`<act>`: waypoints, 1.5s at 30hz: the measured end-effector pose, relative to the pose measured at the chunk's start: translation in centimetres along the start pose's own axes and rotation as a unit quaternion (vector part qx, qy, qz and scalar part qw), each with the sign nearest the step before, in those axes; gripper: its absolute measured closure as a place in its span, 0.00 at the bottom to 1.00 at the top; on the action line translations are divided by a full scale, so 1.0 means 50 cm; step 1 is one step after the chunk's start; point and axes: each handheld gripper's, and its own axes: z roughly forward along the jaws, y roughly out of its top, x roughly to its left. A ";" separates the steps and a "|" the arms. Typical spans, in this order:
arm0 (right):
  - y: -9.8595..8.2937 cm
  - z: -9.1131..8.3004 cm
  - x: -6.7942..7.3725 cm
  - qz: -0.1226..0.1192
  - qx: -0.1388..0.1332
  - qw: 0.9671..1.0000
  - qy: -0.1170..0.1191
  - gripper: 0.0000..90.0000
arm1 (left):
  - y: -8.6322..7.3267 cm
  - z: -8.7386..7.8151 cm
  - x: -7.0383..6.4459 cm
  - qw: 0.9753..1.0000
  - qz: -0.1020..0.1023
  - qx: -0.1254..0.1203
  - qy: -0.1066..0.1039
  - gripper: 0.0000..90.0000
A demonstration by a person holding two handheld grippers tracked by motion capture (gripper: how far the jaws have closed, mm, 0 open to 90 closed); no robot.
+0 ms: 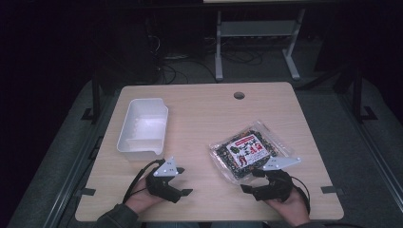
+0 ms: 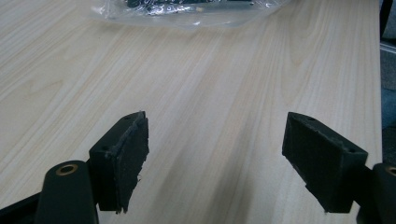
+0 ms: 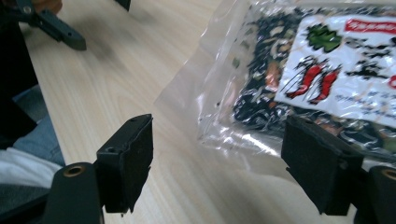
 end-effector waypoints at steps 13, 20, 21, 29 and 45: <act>0.043 -0.035 -0.070 0.037 -0.030 0.998 -0.049 0.26 | 0.001 0.010 -0.001 1.000 0.005 0.007 -0.004 0.25; 0.060 -0.073 -0.144 0.082 -0.055 0.991 -0.089 0.26 | 0.002 0.013 0.000 1.000 0.008 0.009 -0.004 0.25; 0.060 -0.077 -0.156 0.090 -0.058 0.990 -0.092 0.26 | 0.002 0.014 0.001 1.000 0.007 0.009 -0.005 0.25; 0.047 -0.120 -0.230 0.136 -0.072 0.977 -0.151 0.31 | 0.002 0.015 -0.002 1.000 0.010 0.013 -0.007 0.25; -0.041 -0.137 -0.288 0.225 -0.019 0.959 -0.169 0.38 | 0.003 0.011 -0.002 1.000 0.010 0.011 -0.007 0.25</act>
